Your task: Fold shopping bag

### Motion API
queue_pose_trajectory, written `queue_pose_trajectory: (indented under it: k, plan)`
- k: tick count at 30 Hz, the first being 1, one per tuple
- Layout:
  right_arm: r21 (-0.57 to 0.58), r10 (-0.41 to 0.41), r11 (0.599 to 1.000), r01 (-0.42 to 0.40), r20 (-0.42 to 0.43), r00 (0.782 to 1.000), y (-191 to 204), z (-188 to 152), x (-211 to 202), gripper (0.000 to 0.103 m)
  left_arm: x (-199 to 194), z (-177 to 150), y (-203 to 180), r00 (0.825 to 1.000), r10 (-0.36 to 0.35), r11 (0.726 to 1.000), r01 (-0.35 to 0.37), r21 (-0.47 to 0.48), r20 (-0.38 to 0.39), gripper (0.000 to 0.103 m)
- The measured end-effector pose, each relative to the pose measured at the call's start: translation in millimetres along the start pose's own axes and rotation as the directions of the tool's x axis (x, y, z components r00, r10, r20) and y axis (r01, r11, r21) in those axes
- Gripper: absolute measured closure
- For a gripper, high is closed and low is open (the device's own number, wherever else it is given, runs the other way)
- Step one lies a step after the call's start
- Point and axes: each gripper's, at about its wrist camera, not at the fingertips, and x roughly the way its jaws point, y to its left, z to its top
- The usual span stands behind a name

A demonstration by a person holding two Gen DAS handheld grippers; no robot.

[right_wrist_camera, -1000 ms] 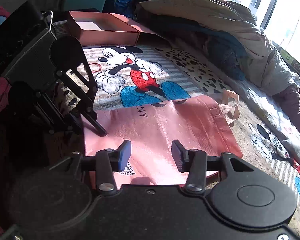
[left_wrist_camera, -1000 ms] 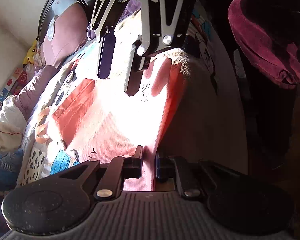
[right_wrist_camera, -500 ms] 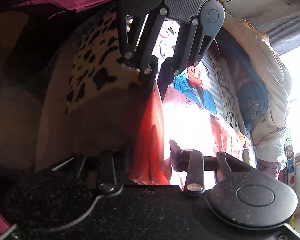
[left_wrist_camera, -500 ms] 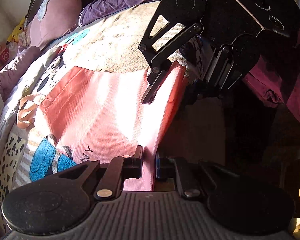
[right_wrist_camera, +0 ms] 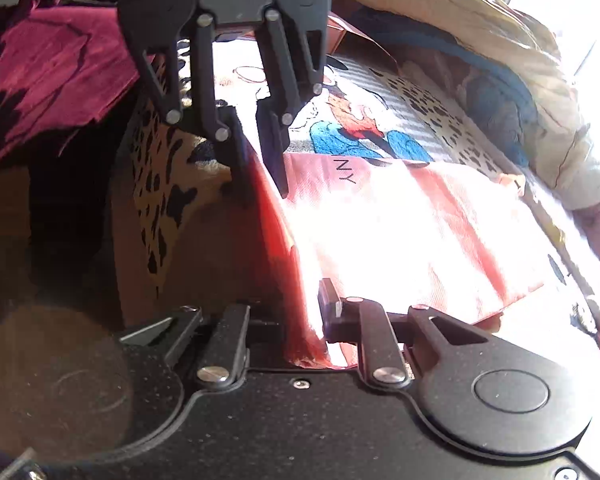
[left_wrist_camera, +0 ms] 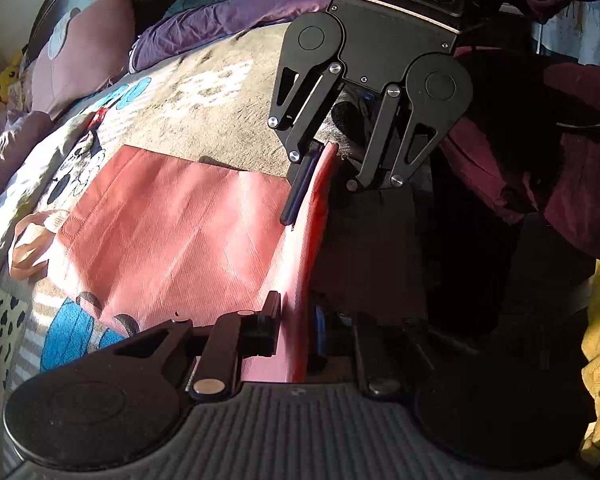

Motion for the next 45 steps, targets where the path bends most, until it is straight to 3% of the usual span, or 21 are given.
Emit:
queue_pose_trajectory:
  k: [1, 4, 6, 9, 11, 14, 16, 19, 22, 24, 29, 31, 36, 40, 43, 44, 45]
  plan:
    - [0.042, 0.023, 0.999, -0.023, 0.004, 1.000, -6.8, 0.1, -1.1, 0.087, -1.3, -4.6, -7.0, 1.000, 0.026, 0.998, -0.027, 0.050, 0.014, 0.054]
    - [0.147, 0.080, 0.986, -0.082, 0.015, 0.997, -22.4, -0.5, -1.9, 0.087, -8.7, -21.2, -26.9, 0.993, 0.094, 0.972, -0.107, 0.210, 0.069, 0.054]
    - [0.186, 0.109, 0.976, -0.111, 0.018, 0.994, -28.2, -1.5, -0.2, 0.087, -14.7, -27.7, -29.6, 0.990, 0.099, 0.969, -0.119, 0.214, 0.101, 0.054]
    - [0.225, 0.137, 0.965, -0.138, 0.023, 0.990, -34.4, -1.6, 2.7, 0.087, -22.1, -29.0, -19.1, 0.987, 0.064, 0.989, -0.083, 0.124, 0.145, 0.064]
    - [0.262, 0.155, 0.952, -0.158, 0.031, 0.987, -40.3, -9.0, 3.5, 0.087, -22.6, -30.1, -1.4, 0.984, 0.017, 1.000, -0.017, 0.001, 0.176, 0.070]
    - [0.349, 0.202, 0.914, -0.207, 0.050, 0.978, -48.2, -17.3, 5.8, 0.085, -16.3, -34.9, 28.7, 0.975, -0.040, 0.979, 0.083, -0.189, 0.219, 0.075]
    - [0.411, 0.233, 0.879, -0.241, 0.072, 0.970, -56.6, -22.6, 8.1, 0.085, -10.1, -44.9, 52.2, 0.962, -0.073, 0.922, 0.166, -0.349, 0.264, 0.078]
    - [0.518, 0.263, 0.804, -0.293, 0.132, 0.956, -71.2, -36.4, 11.1, 0.085, -5.5, -61.4, 72.0, 0.940, -0.100, 0.823, 0.263, -0.503, 0.328, 0.078]
    - [0.612, 0.262, 0.720, -0.327, 0.197, 0.945, -73.2, -51.4, 11.3, 0.079, 3.0, -75.7, 86.1, 0.923, -0.128, 0.700, 0.343, -0.626, 0.362, 0.078]
    - [0.669, 0.253, 0.654, -0.353, 0.246, 0.936, -74.1, -61.6, 13.4, 0.077, 9.6, -86.0, 91.7, 0.917, -0.135, 0.598, 0.377, -0.708, 0.375, 0.078]
    - [0.778, 0.214, 0.464, -0.423, 0.365, 0.906, -77.5, -87.4, 15.1, 0.075, 21.0, -104.1, 101.8, 0.899, -0.140, 0.391, 0.434, -0.811, 0.414, 0.077]
    - [0.811, 0.185, 0.386, -0.441, 0.400, 0.898, -77.8, -94.7, 17.2, 0.075, 24.8, -109.5, 104.9, 0.892, -0.140, 0.331, 0.451, -0.829, 0.430, 0.077]
    - [0.857, 0.066, 0.193, -0.477, 0.473, 0.878, -74.0, -112.1, 15.0, 0.075, 28.2, -119.1, 103.7, 0.885, -0.125, 0.253, 0.466, -0.848, 0.449, 0.078]
    - [0.879, -0.039, 0.047, -0.474, 0.476, 0.879, -68.4, -121.7, 13.3, 0.077, 30.0, -118.2, 102.0, 0.887, -0.100, 0.222, 0.461, -0.859, 0.450, 0.079]
    - [0.905, -0.061, 0.008, -0.425, 0.425, 0.903, -67.0, -115.7, 10.8, 0.079, 31.1, -113.4, 99.0, 0.895, -0.066, 0.216, 0.445, -0.869, 0.442, 0.080]
    - [0.911, -0.061, 0.004, -0.413, 0.413, 0.909, -67.1, -114.0, 10.0, 0.080, 30.2, -111.7, 97.3, 0.898, -0.040, 0.225, 0.436, -0.871, 0.439, 0.080]
    - [0.915, -0.066, 0.004, -0.403, 0.402, 0.913, -66.5, -112.1, 8.2, 0.080, 25.4, -108.1, 92.7, 0.901, 0.016, 0.252, 0.417, -0.874, 0.434, 0.080]
